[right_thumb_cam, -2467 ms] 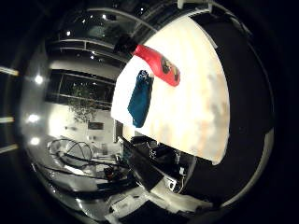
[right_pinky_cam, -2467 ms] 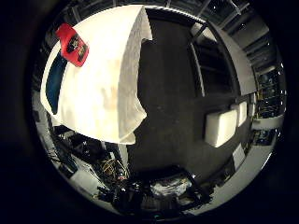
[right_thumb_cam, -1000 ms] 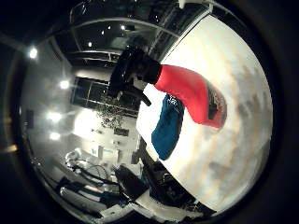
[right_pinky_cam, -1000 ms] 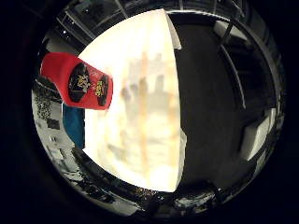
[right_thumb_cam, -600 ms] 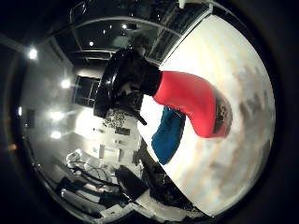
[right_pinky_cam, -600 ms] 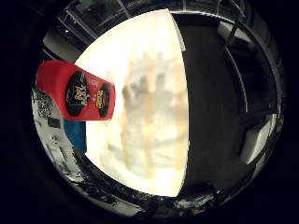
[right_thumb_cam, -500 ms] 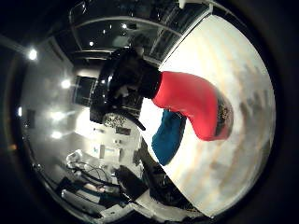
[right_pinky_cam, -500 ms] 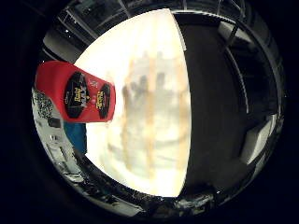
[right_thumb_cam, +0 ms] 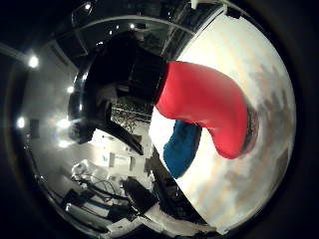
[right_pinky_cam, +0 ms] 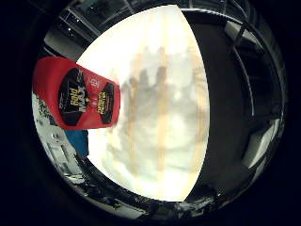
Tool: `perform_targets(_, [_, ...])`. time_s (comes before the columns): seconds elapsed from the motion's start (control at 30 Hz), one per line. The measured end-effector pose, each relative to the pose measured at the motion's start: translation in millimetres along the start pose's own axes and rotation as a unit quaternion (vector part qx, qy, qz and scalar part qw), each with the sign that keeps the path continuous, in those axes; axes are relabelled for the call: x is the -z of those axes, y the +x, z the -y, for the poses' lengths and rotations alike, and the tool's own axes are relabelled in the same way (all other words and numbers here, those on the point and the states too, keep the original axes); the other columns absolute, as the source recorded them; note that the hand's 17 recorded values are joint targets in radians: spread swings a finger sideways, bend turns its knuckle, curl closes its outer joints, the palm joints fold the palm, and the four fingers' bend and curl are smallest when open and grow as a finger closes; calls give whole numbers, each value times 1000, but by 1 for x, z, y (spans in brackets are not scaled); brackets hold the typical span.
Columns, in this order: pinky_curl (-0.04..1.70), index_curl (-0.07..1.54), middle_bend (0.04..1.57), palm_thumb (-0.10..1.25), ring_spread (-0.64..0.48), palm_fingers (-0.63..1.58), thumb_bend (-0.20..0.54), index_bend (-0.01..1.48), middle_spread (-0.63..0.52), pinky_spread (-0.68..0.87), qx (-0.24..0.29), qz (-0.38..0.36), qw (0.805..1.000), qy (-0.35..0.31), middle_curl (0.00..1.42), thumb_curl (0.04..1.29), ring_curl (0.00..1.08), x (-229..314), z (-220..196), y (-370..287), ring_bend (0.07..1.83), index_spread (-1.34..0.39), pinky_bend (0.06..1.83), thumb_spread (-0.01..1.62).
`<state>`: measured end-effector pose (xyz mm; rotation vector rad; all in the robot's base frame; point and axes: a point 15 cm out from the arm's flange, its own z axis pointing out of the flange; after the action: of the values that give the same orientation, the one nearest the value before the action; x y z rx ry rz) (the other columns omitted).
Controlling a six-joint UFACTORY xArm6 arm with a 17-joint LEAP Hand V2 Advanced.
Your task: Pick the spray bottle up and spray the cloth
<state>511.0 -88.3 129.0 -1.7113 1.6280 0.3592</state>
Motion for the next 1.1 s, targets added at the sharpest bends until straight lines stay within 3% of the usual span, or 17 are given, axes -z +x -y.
perform_targets(1.1, [315, 242, 229, 233, 177, 117, -30, 146, 115, 355, 2, 17, 1000, -11, 339, 287, 249, -32, 15, -9, 481, -154, 407, 911])
